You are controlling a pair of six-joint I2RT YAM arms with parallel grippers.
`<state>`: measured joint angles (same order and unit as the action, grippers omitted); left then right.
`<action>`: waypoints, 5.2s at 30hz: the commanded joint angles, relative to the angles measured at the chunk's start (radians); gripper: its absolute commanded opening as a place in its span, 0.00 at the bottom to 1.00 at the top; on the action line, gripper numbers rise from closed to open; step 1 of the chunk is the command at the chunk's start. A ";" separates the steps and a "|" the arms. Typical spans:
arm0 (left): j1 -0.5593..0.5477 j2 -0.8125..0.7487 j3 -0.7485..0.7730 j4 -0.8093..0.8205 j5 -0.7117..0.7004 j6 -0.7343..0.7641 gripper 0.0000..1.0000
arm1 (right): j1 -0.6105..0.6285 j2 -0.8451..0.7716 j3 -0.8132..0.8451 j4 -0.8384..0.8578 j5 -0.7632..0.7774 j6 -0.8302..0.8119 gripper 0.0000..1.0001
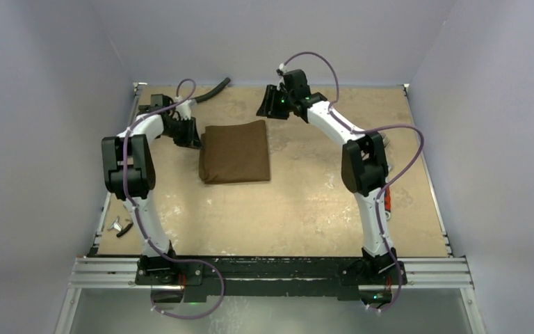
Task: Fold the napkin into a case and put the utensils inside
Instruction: Smooth out the square-folded napkin at the center of the board, then pick up the top corner of the square folded napkin from the center of the board, then fold the top corner of the square-folded napkin at the center of the board.
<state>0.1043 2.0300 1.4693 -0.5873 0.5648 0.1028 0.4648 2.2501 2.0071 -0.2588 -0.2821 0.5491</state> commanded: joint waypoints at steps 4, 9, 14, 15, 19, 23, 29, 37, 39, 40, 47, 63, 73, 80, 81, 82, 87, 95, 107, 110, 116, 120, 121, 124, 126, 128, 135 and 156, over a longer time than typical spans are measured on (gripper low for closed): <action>-0.034 0.084 0.038 0.024 0.020 -0.072 0.19 | 0.013 -0.008 -0.145 0.036 0.009 -0.034 0.40; -0.066 0.107 0.064 0.047 0.010 -0.091 0.00 | -0.008 -0.002 -0.166 0.070 -0.044 -0.013 0.27; -0.093 0.110 0.093 0.064 -0.023 -0.086 0.00 | -0.035 0.001 -0.176 0.110 -0.115 0.010 0.23; -0.096 0.105 0.097 0.071 -0.038 -0.079 0.00 | -0.041 0.004 -0.178 0.119 -0.128 0.014 0.22; -0.135 0.096 0.128 0.091 -0.109 -0.034 0.00 | -0.075 0.025 -0.219 0.181 -0.200 0.048 0.19; -0.160 0.114 0.183 0.081 -0.154 -0.003 0.00 | -0.111 0.038 -0.274 0.291 -0.314 0.098 0.19; -0.166 0.081 0.317 -0.039 -0.111 0.025 0.00 | -0.121 0.068 -0.238 0.324 -0.393 0.109 0.18; -0.278 -0.066 0.112 -0.118 0.083 0.044 0.03 | -0.121 0.162 -0.144 0.334 -0.407 0.144 0.15; -0.318 -0.068 0.051 -0.142 0.103 0.076 0.01 | -0.122 0.200 -0.126 0.336 -0.401 0.155 0.14; -0.329 -0.068 0.019 -0.143 0.107 0.090 0.00 | -0.123 0.220 -0.121 0.338 -0.401 0.160 0.14; -0.362 -0.076 -0.166 -0.091 -0.067 0.190 0.00 | -0.144 0.246 -0.211 0.356 -0.359 0.151 0.10; -0.361 -0.120 -0.166 -0.064 -0.198 0.303 0.00 | -0.167 -0.167 -0.866 0.712 -0.274 0.231 0.13; -0.352 -0.165 -0.034 -0.175 -0.053 0.264 0.00 | -0.057 -0.279 -0.836 0.751 -0.312 0.248 0.21; -0.264 -0.127 -0.059 -0.117 -0.088 0.226 0.00 | -0.054 -0.167 -0.835 0.756 -0.354 0.268 0.10; -0.241 -0.123 -0.065 -0.106 -0.098 0.226 0.00 | -0.054 -0.153 -0.838 0.760 -0.354 0.269 0.09; -0.219 -0.119 -0.070 -0.093 -0.111 0.226 0.00 | -0.055 -0.139 -0.840 0.767 -0.354 0.270 0.08; -0.109 -0.086 -0.078 -0.060 -0.158 0.229 0.00 | -0.055 -0.107 -0.858 0.787 -0.356 0.274 0.08; -0.104 -0.111 -0.125 0.005 -0.234 0.216 0.00 | -0.058 -0.107 -0.870 0.797 -0.353 0.270 0.08; -0.241 -0.270 -0.039 -0.114 0.029 0.184 0.00 | -0.048 -0.144 -0.851 0.805 -0.368 0.274 0.13; -0.320 -0.231 -0.101 -0.079 0.019 0.183 0.00 | -0.049 -0.150 -0.814 0.785 -0.424 0.263 0.19; -0.289 -0.129 -0.149 -0.003 -0.071 0.194 0.00 | -0.080 -0.180 -0.712 0.644 -0.509 0.178 0.30; -0.239 -0.104 -0.170 0.038 -0.109 0.194 0.00 | -0.126 -0.165 -0.709 0.658 -0.522 0.192 0.24; -0.228 -0.102 -0.176 0.047 -0.109 0.192 0.00 | -0.132 -0.151 -0.706 0.663 -0.530 0.195 0.22; -0.213 -0.099 -0.190 0.061 -0.108 0.192 0.00 | -0.139 -0.102 -0.696 0.664 -0.533 0.191 0.16; -0.210 -0.097 -0.197 0.065 -0.101 0.189 0.00 | -0.142 -0.064 -0.697 0.669 -0.530 0.192 0.13; -0.210 -0.097 -0.205 0.068 -0.086 0.184 0.00 | -0.143 -0.036 -0.709 0.694 -0.528 0.204 0.11; -0.209 -0.121 -0.161 -0.010 0.063 0.144 0.07 | -0.147 -0.007 -0.753 0.752 -0.534 0.220 0.13; -0.312 0.310 0.654 -0.064 -0.048 0.048 0.50 | -0.130 -0.197 -0.791 0.761 -0.513 0.199 0.20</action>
<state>-0.1726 2.2917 2.0109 -0.6239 0.5865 0.1520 0.3191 2.1250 1.2575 0.4747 -0.7959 0.7578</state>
